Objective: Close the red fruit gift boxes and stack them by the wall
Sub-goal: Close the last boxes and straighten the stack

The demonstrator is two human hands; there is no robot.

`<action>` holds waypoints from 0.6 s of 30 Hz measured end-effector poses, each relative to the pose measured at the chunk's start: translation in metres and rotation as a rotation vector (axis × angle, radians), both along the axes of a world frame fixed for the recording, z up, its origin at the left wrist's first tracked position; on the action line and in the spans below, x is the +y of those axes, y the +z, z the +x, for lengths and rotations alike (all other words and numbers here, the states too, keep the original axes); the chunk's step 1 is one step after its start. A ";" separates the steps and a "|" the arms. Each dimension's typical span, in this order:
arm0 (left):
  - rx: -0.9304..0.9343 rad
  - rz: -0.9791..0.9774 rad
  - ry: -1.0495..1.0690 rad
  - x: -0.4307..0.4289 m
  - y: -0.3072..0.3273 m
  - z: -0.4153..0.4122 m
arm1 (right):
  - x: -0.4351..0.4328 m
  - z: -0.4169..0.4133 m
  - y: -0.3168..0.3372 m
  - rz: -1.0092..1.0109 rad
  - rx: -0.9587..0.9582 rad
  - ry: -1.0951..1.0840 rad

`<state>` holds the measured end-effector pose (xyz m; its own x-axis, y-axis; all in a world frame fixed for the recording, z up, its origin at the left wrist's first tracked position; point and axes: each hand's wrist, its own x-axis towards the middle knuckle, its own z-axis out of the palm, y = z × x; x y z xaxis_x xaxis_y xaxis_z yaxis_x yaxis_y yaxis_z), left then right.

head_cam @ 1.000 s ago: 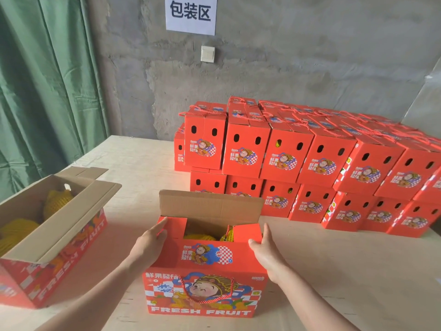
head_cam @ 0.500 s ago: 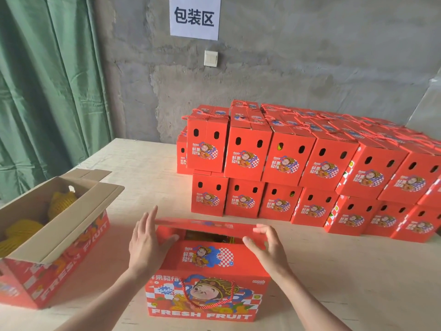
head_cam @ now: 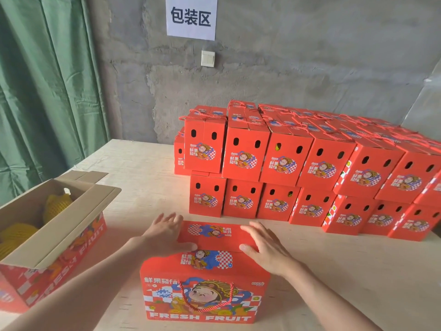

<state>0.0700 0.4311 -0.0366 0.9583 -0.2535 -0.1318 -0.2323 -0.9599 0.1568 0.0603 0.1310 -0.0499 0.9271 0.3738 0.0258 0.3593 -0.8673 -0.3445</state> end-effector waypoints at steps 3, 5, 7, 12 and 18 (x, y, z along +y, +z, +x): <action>-0.012 -0.016 -0.063 0.000 -0.002 0.006 | 0.004 0.010 0.008 -0.176 0.137 0.069; -0.038 0.061 -0.111 0.000 -0.003 0.009 | 0.007 0.016 0.015 -0.211 0.159 0.081; -0.074 0.130 -0.149 0.000 -0.003 0.012 | 0.008 0.020 0.021 -0.225 0.160 0.093; -0.136 0.153 -0.178 -0.001 -0.006 0.012 | 0.007 0.023 0.020 -0.267 0.108 0.155; -0.139 0.177 -0.217 -0.002 -0.003 0.014 | 0.008 0.022 0.020 -0.249 0.068 0.170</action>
